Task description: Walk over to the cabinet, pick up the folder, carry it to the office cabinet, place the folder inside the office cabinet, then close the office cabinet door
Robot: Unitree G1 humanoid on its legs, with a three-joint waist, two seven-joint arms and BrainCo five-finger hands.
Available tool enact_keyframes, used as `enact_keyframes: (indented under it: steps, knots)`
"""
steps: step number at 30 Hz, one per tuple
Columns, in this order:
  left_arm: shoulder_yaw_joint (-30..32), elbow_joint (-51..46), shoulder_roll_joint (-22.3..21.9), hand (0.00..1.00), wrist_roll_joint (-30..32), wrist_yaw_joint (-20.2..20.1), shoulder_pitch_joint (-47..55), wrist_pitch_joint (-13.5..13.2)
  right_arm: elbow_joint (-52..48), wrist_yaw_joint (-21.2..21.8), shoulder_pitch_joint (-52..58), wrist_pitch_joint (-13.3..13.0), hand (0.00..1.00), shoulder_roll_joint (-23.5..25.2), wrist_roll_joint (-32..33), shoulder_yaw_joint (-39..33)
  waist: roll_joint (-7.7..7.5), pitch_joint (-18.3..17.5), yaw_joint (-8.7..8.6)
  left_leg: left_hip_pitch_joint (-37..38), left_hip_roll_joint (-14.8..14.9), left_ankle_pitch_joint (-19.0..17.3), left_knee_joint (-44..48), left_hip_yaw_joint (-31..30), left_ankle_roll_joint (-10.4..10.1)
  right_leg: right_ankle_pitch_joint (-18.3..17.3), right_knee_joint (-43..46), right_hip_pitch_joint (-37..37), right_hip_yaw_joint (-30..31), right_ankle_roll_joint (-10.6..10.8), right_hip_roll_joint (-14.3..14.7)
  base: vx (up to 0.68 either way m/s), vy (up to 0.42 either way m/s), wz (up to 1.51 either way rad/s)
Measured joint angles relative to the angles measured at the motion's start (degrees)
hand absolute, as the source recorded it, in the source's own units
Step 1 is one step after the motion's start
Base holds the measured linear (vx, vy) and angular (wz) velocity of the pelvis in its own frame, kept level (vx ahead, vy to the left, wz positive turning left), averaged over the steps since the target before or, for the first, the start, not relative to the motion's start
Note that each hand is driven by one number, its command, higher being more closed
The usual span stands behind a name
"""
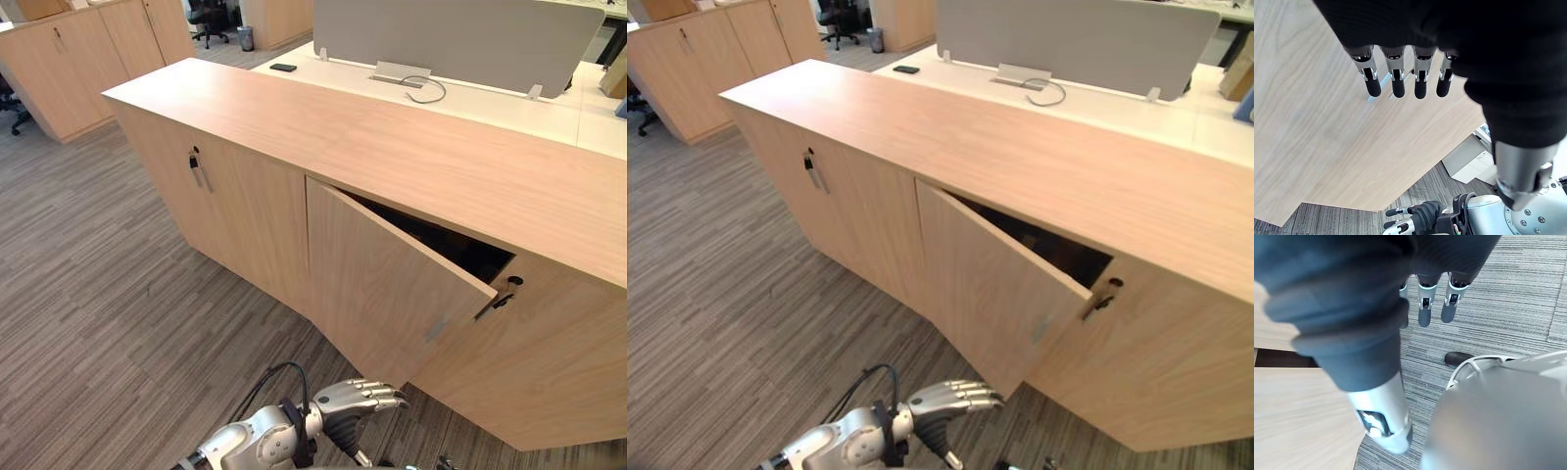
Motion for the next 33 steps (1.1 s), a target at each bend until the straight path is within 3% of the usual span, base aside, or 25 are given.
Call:
enact_keyframes:
  steps: [3,6,10,12,13,14,15,16,18,24,28,33]
  knots:
    - [4.45,9.70,-4.23,0.00,-1.67,0.35,0.73,1.37,-0.33,-0.22,-0.12,0.03,0.00,-0.12,0.03,0.41,-0.16,0.10,-0.01,0.05,0.00,0.11,-0.15,-0.03,0.10,0.00,-0.27,-0.04,0.07,0.00,0.07,-0.03,-0.035,-0.01]
    - [16.27,23.52,-8.52,0.00,-2.22,2.08,1.93,4.87,-0.33,-0.40,-0.53,0.17,0.00,0.20,0.04,0.54,-0.77,0.48,-0.04,0.22,0.35,0.15,-0.14,0.26,0.06,-0.01,-0.30,-0.06,0.48,-0.02,0.41,-0.02,-0.046,-0.07]
    - [41.75,43.37,-10.53,0.00,-7.45,6.67,3.56,12.66,-0.36,-0.74,-1.28,0.52,0.00,1.18,0.21,0.50,-2.47,1.84,0.86,2.23,1.91,-0.54,1.24,3.67,-0.89,-0.12,-0.08,0.15,4.09,-0.26,1.52,-0.01,-0.051,-0.45]
    - [53.62,49.95,-10.37,0.00,-10.71,8.11,5.09,15.92,-0.37,-0.71,-1.78,0.69,0.00,1.56,0.53,0.44,-2.92,2.93,1.40,2.15,4.68,-3.21,7.16,6.09,-1.63,-0.48,-0.03,0.08,7.37,-0.78,2.58,0.01,-0.078,-0.93]
    - [60.09,52.12,-10.16,0.00,-13.18,8.85,6.73,18.24,-0.38,-0.66,-2.00,0.73,0.00,1.56,0.65,0.14,-3.08,3.83,2.25,1.82,6.79,-4.86,12.76,5.51,-0.85,-1.01,0.09,0.03,10.43,-1.28,3.31,0.03,-0.091,-1.25]
    - [64.48,52.80,-10.18,0.00,-17.10,9.43,8.80,19.92,-0.36,-0.63,-2.03,0.87,0.00,1.41,0.70,-0.55,-3.26,4.50,3.00,-0.01,8.25,-5.54,19.66,1.12,0.25,-1.13,0.71,-0.01,13.81,-1.69,3.57,0.04,-0.092,-1.27]
    - [65.54,52.89,-10.48,0.00,-19.65,9.71,9.77,20.22,-0.34,-0.62,-1.97,0.94,0.00,1.19,0.83,-0.80,-3.41,4.61,3.16,-1.52,7.80,-7.30,21.53,-3.57,0.70,-1.15,0.89,-0.21,15.25,-1.90,3.47,0.00,-0.031,-1.31]
    - [66.43,53.01,-12.33,0.00,-24.30,9.94,11.48,20.34,0.02,-0.66,-2.06,1.22,0.00,0.09,1.90,-2.58,-2.00,5.02,4.02,-2.29,4.46,-10.34,19.24,-14.62,-1.12,-1.14,1.36,-1.54,18.48,-1.95,3.77,-0.04,0.062,-1.17]
    - [68.07,53.15,-16.09,0.00,-32.53,9.91,13.65,20.28,1.08,-0.73,-1.60,1.30,0.00,-1.03,5.18,-7.52,0.80,4.79,4.48,-1.59,0.90,-11.32,13.55,-24.98,-2.53,-0.61,1.36,-2.71,21.94,-1.24,5.31,-0.05,0.145,-1.08]
    - [75.55,53.80,-20.03,0.00,-51.63,7.37,16.10,18.41,3.03,-0.70,4.19,1.87,0.00,2.99,9.84,-14.29,0.70,3.06,3.23,3.38,-1.43,-9.87,6.03,-21.53,-1.47,1.16,-0.30,-2.42,25.48,-0.43,4.80,0.09,0.083,-0.35]
    - [73.69,55.42,-19.42,0.00,-55.41,5.55,14.98,18.01,4.34,-0.54,4.47,1.62,0.00,3.17,11.47,-14.04,0.73,2.80,2.16,5.35,-1.48,-9.63,4.88,-21.22,-1.44,1.13,-0.33,-1.85,25.69,-0.31,5.09,0.14,0.058,-0.14]
    - [66.53,55.96,-17.05,0.00,-57.24,1.43,12.00,17.57,4.65,0.62,4.08,1.15,0.00,3.05,11.46,-13.42,0.66,2.80,1.77,7.07,-1.98,-9.70,3.86,-21.63,-1.31,1.34,-0.37,-1.44,26.96,-0.10,5.12,0.02,0.059,-0.15]
